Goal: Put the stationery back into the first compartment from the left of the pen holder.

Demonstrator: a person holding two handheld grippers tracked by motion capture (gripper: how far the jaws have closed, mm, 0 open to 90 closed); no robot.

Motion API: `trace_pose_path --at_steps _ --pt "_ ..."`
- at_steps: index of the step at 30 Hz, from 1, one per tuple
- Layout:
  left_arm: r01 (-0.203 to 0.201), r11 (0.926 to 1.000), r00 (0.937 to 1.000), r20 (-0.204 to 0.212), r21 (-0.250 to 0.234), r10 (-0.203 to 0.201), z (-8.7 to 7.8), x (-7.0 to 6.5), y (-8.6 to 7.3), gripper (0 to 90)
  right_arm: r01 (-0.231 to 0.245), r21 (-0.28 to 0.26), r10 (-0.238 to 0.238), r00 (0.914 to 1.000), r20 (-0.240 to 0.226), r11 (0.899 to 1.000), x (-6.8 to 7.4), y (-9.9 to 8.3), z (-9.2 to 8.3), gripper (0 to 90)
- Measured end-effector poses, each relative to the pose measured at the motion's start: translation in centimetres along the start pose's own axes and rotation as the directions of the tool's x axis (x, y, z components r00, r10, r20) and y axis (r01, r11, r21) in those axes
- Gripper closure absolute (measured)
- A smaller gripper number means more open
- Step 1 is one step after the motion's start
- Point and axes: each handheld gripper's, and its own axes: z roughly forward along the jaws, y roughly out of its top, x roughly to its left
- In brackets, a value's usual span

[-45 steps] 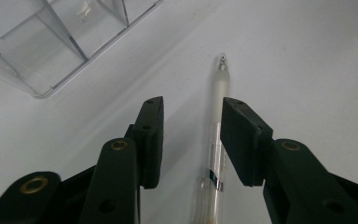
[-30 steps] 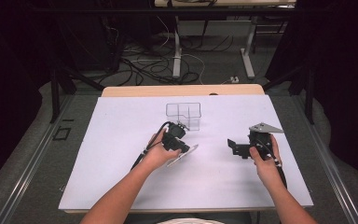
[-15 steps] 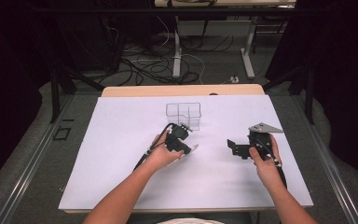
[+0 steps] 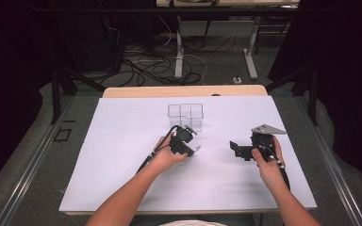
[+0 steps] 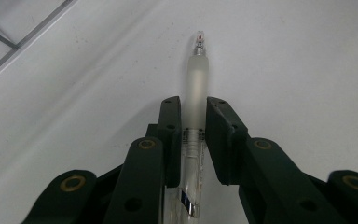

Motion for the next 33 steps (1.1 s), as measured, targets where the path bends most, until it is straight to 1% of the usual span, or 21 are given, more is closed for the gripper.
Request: trace_pose_path --at_steps 3,6,8,13,17,18,25,28,30,31,33 --pt "0.001 1.0000 1.0000 -0.001 -0.001 -0.001 0.02 -0.07 0.00 77.7 0.000 0.000 0.000 1.0000 -0.001 1.000 0.01 0.00 0.01 0.0" --pt "-0.008 1.0000 1.0000 -0.004 0.001 0.008 0.01 -0.10 0.01 78.7 0.000 0.003 0.000 1.0000 -0.002 1.000 0.03 -0.01 0.02 0.0" --pt "-0.006 1.0000 1.0000 -0.002 0.001 0.006 0.00 -0.09 0.00 79.0 0.002 0.002 -0.002 1.0000 0.000 1.000 0.00 -0.01 0.02 0.0" --pt "-0.016 0.9999 0.9999 -0.004 0.002 0.016 -0.01 -0.10 0.00 79.4 -0.004 0.002 0.004 1.0000 -0.001 1.000 0.03 -0.02 0.02 0.0" --pt "-0.022 0.9998 0.9998 -0.004 0.004 0.022 -0.02 -0.06 0.01 79.6 0.006 0.002 -0.006 1.0000 -0.001 1.000 -0.08 -0.04 0.04 0.0" --pt "-0.029 0.9996 0.9995 -0.009 0.004 0.029 -0.04 -0.01 0.03 79.6 0.006 0.001 -0.006 1.0000 -0.001 1.000 -0.07 -0.04 0.05 0.0" --pt "-0.018 0.9998 0.9998 0.010 0.003 0.018 -0.04 -0.03 -0.01 79.7 -0.007 0.007 0.007 1.0000 -0.004 1.000 0.08 -0.06 0.01 0.0" --pt "-0.010 0.9999 0.9997 0.023 0.004 0.010 -0.08 -0.01 -0.01 79.8 -0.004 0.006 0.004 1.0000 -0.003 1.000 0.05 -0.06 0.01 0.0" --pt "-0.019 0.9998 0.9997 0.017 0.002 0.019 -0.18 0.06 0.03 79.8 -0.005 0.004 0.005 1.0000 -0.002 1.000 0.04 -0.07 0.03 0.0" --pt "-0.016 0.9999 0.9996 0.022 0.000 0.016 -0.22 0.06 0.03 79.8 -0.005 0.004 0.005 1.0000 -0.002 1.000 0.03 -0.07 0.01 0.0" --pt "-0.017 0.9998 0.9997 0.019 -0.010 0.017 -0.32 0.11 0.04 79.8 -0.003 0.003 0.003 1.0000 -0.002 1.000 0.01 -0.07 0.01 0.0"
